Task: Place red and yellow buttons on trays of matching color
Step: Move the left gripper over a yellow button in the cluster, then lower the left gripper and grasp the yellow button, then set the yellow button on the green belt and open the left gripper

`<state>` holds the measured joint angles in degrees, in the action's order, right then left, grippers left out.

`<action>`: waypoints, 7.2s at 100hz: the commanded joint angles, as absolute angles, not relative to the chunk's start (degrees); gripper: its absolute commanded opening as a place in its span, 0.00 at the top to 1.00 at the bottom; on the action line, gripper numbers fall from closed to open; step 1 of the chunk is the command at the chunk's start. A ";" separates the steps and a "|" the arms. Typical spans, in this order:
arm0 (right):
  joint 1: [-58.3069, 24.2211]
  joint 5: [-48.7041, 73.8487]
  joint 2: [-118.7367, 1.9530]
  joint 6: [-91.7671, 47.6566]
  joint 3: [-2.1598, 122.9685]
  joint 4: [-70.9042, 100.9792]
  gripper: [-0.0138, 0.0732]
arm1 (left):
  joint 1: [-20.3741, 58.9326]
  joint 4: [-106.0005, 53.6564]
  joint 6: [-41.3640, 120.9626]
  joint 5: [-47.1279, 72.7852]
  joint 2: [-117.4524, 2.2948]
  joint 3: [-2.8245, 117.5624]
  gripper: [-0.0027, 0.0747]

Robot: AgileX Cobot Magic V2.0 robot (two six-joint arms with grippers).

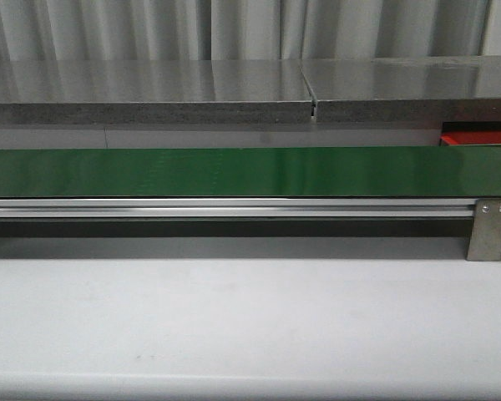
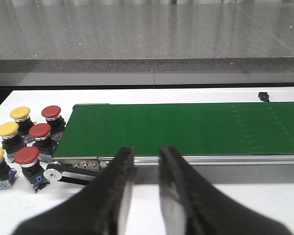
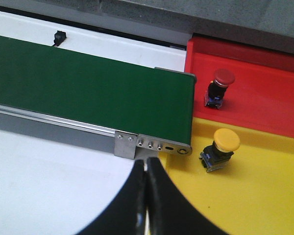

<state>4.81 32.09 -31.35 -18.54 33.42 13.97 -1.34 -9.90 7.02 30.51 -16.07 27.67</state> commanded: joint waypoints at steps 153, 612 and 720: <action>4.64 27.78 -31.33 -18.94 35.01 13.79 0.98 | -33.79 -5.68 -8.37 39.32 -88.97 74.76 0.11; 4.64 27.78 -31.33 -18.94 35.01 13.79 0.98 | -9.23 -6.61 1.97 65.52 -113.33 108.84 0.42; 4.64 27.78 -31.33 -18.94 35.01 13.79 0.98 | -12.05 -14.78 6.56 70.68 -112.72 113.83 0.19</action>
<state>4.81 32.09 -31.33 -18.59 33.42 13.97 -10.07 -14.37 6.46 69.97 -116.47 111.99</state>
